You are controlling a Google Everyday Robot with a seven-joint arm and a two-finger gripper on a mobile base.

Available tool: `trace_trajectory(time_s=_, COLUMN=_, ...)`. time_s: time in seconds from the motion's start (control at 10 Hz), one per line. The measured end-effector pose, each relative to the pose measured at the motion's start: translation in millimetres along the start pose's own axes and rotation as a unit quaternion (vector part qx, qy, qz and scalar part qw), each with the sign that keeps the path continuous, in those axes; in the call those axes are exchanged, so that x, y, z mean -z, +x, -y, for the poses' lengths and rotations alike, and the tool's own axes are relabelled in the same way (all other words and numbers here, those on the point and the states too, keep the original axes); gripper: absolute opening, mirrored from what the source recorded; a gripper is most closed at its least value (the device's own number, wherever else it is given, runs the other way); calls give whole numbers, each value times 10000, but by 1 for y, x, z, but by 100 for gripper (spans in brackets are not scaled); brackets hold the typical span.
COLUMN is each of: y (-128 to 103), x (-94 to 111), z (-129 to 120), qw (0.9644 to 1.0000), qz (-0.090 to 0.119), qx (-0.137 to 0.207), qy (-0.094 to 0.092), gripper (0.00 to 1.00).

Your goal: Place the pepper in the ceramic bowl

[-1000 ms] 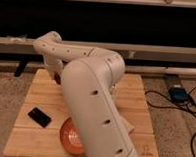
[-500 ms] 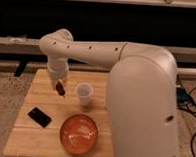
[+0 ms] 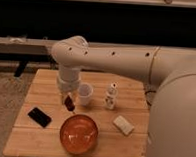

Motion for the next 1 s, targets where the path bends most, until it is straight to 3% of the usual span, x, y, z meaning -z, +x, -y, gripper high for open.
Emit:
trace_trajectory(time_s=0.2, y=40, x=-7, z=10, qw=9988, qz=-440, qx=-179, qy=-106, gripper=26)
trace_trajectory(time_s=0.4, y=75, x=-24, z=-2, qw=9945, qz=-893, qx=-444, qy=-316, gripper=48)
trace_trajectory(time_s=0.7, y=92, x=-36, z=-6, qw=9894, qz=-1065, qx=-826, qy=-540, gripper=76)
trace_trajectory(time_s=1.0, y=98, x=-41, z=-10, qw=9850, qz=-1286, qx=-943, qy=-657, gripper=80)
